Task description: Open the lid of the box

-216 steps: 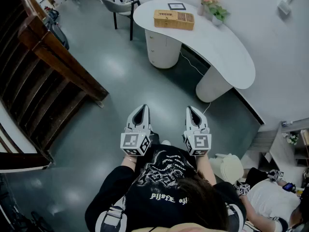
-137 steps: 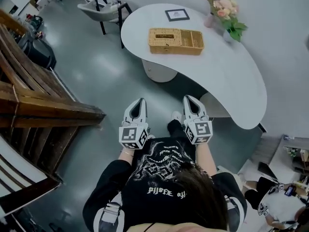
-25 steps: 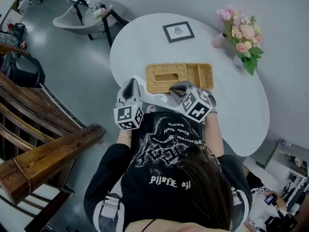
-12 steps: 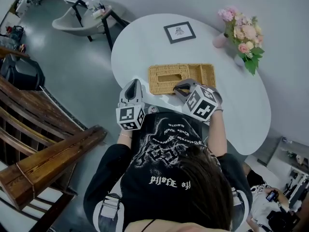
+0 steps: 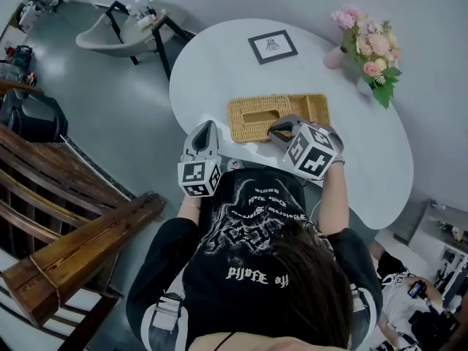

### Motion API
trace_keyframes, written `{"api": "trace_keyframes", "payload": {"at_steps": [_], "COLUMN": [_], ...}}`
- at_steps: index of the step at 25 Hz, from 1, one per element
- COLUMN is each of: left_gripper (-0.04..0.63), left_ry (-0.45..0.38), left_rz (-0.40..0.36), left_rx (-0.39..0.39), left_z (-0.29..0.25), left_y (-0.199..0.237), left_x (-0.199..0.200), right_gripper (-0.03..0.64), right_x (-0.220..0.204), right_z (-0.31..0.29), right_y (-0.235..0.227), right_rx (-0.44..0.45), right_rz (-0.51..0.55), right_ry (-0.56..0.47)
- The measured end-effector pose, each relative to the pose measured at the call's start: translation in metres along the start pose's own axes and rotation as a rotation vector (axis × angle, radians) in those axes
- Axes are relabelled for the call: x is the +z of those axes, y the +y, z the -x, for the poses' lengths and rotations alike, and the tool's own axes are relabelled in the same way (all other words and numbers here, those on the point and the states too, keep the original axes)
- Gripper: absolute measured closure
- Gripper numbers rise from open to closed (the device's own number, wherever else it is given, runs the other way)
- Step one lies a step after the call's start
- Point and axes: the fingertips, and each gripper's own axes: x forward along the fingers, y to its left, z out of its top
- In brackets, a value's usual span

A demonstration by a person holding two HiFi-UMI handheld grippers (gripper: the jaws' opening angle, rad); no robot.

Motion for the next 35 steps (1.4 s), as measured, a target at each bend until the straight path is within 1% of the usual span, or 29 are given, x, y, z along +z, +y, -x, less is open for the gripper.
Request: {"api": "trace_keyframes", "payload": {"at_steps": [4, 9, 17, 22, 27, 32, 35], "left_gripper": [0.572, 0.572, 0.572, 0.572, 0.572, 0.572, 0.573], "left_ry": [0.010, 0.010, 0.009, 0.012, 0.011, 0.005, 0.003], "left_rz": [0.021, 0.015, 0.010, 0.020, 0.018, 0.012, 0.008], "left_rx": [-0.007, -0.018, 0.011, 0.025, 0.023, 0.022, 0.022], "left_z": [0.001, -0.003, -0.007, -0.009, -0.012, -0.014, -0.013], "left_y": [0.002, -0.001, 0.000, 0.002, 0.001, 0.000, 0.001], "left_x": [-0.002, -0.002, 0.002, 0.002, 0.004, 0.005, 0.006], "right_gripper": [0.581, 0.581, 0.581, 0.581, 0.581, 0.581, 0.581], "right_x": [0.004, 0.010, 0.020, 0.025, 0.031, 0.040, 0.041], "right_z": [0.005, 0.010, 0.021, 0.025, 0.032, 0.044, 0.046], "right_y": [-0.002, -0.009, -0.023, -0.027, -0.034, -0.043, -0.046], "right_rx": [-0.003, -0.014, -0.018, -0.012, -0.029, -0.076, -0.085], "right_rz": [0.002, 0.022, 0.057, 0.084, 0.112, 0.140, 0.146], "right_ry": [-0.003, -0.020, -0.055, -0.057, -0.067, -0.098, -0.098]}}
